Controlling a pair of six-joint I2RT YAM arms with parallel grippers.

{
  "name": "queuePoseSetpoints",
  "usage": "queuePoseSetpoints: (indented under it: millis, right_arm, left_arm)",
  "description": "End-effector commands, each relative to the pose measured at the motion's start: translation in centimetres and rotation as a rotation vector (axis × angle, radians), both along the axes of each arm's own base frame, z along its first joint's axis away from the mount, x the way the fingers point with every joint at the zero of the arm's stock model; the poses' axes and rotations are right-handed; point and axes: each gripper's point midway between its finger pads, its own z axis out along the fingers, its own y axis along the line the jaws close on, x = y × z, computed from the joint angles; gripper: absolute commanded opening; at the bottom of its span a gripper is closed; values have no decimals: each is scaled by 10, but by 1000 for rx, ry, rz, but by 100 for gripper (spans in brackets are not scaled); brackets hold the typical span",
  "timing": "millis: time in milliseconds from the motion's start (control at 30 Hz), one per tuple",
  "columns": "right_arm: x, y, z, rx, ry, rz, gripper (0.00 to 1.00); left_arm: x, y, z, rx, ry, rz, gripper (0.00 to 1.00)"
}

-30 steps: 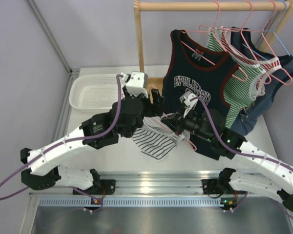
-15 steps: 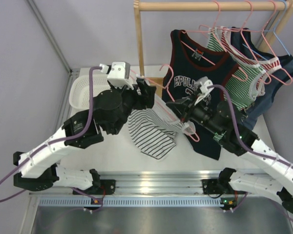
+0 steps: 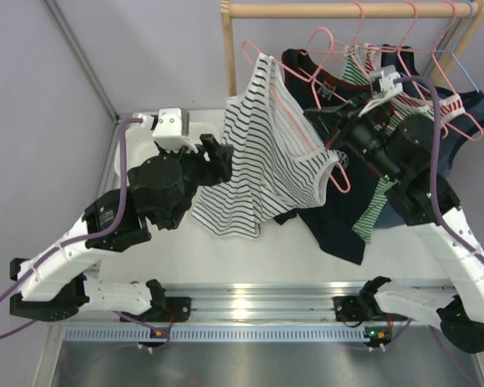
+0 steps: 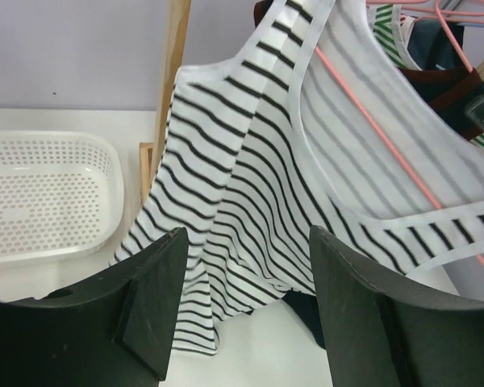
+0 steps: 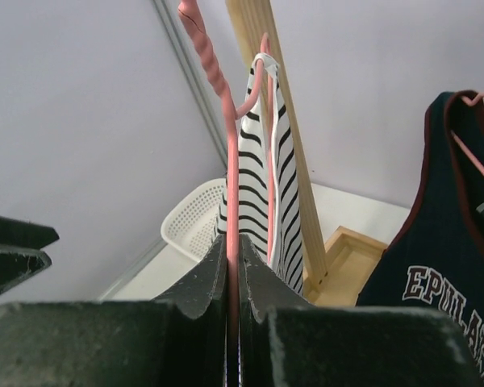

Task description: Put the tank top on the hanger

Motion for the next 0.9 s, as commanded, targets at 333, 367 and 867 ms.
queuePoseSetpoints:
  millis: [333, 367, 867]
  right_arm:
    - [7, -15, 72, -36, 31, 45, 0]
    - [6, -15, 72, -37, 43, 48, 0]
    - [72, -10, 31, -80, 139, -77, 0]
  left_arm:
    - [0, 6, -18, 34, 32, 31, 65]
    - [0, 6, -19, 37, 32, 31, 65]
    - [0, 1, -25, 54, 43, 22, 65]
